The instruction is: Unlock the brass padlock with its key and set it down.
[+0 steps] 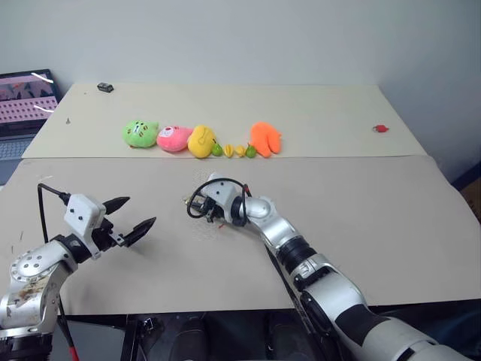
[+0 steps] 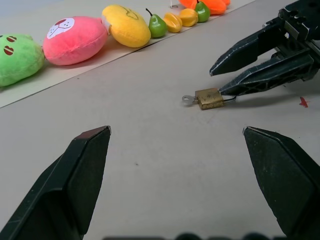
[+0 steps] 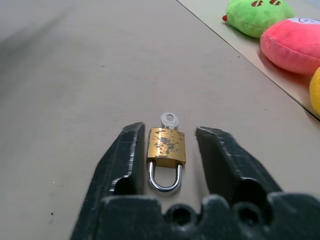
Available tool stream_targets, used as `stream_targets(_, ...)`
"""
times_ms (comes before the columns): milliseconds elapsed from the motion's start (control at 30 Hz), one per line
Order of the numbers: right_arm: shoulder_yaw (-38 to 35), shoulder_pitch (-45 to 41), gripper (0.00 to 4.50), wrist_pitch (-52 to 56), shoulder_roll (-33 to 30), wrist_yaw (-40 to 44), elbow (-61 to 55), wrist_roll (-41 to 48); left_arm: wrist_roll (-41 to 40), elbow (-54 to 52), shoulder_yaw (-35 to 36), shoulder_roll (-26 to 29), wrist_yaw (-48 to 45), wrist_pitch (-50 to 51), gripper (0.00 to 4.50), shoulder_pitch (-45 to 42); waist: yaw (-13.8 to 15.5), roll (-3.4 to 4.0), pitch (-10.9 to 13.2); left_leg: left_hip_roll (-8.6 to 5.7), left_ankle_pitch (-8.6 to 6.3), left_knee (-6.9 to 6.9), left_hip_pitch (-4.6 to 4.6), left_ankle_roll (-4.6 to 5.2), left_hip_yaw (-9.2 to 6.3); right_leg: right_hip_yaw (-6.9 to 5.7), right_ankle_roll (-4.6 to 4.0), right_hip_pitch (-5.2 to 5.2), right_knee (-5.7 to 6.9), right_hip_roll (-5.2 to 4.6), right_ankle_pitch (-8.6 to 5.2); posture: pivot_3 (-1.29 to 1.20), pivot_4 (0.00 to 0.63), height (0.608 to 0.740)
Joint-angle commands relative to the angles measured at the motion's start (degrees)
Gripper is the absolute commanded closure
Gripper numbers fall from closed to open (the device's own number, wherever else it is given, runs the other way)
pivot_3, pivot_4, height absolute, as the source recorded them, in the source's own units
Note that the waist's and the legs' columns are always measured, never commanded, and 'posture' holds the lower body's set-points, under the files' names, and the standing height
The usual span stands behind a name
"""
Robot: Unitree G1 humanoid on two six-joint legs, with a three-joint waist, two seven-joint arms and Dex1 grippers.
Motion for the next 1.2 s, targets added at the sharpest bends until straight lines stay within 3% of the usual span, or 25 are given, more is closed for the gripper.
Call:
stream_targets(33,-0.7,-0.8,0.97,1.1,0.9,1.9,-2.1,1.8,-0.6,-0.5,0.8,-0.1,0.1,-0.2,0.0,-0.6,0.0,0.0,0.0,0.0,0.0,0.0,0.0,0.0,0.0,0.0,0.0,0.0,0.0,0.0,0.0,0.0,0.15,0.722)
stream_targets(900,1.2,-7.7,0.97,-5.4,5.7,-3.6,16.6,-1.7,-0.8,-1.8,1.7,-0.4,1.0,-0.5,0.0,1.1,-0.1,0.0,0.0,0.01,0.0,-0.01,0.11,0.0,0.0,0.0,0.08,0.07,0.06,0.0,-0.06,0.0,0.15,0.722)
stream_targets(1000,1.1,-7.6,1.56,-5.7,5.8,-2.4,17.1,-1.2,-0.8,-1.8,1.7,-0.5,1.0,-0.6,0.0,1.2,-0.1,0.0,0.0,0.01,0.0,-0.01,0.13,0.0,0.0,0.01,0.1,0.07,0.08,0.0,-0.08,0.0,0.15,0.722)
stream_targets(1100,1.3,-7.2,2.71,-5.7,5.6,-2.3,17.6,-1.1,-0.8,-1.4,1.7,-0.5,0.9,-0.7,0.0,1.0,0.1,0.0,0.0,0.01,0.0,-0.01,0.13,0.0,0.0,0.0,0.09,0.09,0.09,0.0,-0.08,0.0,0.15,0.722)
stream_targets(1200,1.1,-7.2,3.54,-5.5,5.5,-3.1,17.8,-1.0,-0.7,-0.9,1.5,-0.5,0.9,-0.8,0.0,0.5,0.2,0.0,0.0,0.0,0.0,0.0,0.13,0.0,0.0,0.0,0.09,0.12,0.07,0.0,-0.08,0.0,0.15,0.722)
